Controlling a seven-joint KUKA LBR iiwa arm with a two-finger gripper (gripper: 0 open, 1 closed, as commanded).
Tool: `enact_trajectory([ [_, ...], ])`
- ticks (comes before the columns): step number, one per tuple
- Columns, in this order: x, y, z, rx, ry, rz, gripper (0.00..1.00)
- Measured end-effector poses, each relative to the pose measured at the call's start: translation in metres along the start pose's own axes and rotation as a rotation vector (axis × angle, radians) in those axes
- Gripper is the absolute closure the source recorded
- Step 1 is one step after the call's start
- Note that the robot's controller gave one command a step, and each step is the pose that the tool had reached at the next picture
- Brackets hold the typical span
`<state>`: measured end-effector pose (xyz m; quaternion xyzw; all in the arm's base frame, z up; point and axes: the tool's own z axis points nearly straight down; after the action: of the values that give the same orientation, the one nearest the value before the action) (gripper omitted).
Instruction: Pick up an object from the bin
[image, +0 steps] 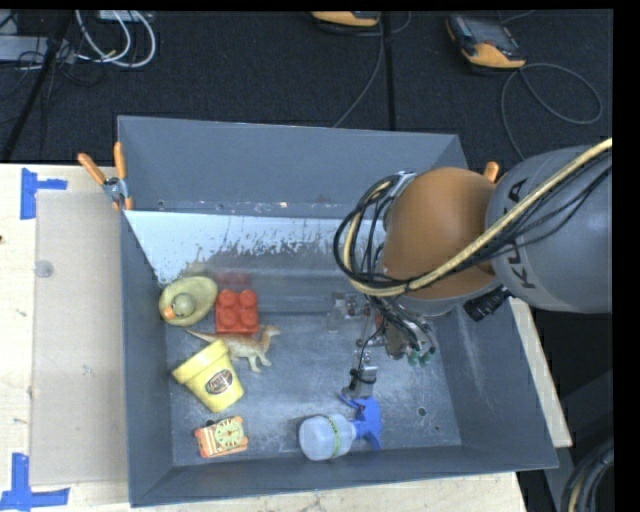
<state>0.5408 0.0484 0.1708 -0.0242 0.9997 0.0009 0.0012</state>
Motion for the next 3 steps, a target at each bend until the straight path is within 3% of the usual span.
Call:
enact_trajectory([
  [1,0.031,-0.005,0.047,0.002,0.003,-0.063,0.0],
  [2,0.032,-0.007,0.088,-0.001,0.009,-0.125,0.0],
  [3,0.041,-0.007,0.096,0.004,0.012,-0.223,0.0],
])
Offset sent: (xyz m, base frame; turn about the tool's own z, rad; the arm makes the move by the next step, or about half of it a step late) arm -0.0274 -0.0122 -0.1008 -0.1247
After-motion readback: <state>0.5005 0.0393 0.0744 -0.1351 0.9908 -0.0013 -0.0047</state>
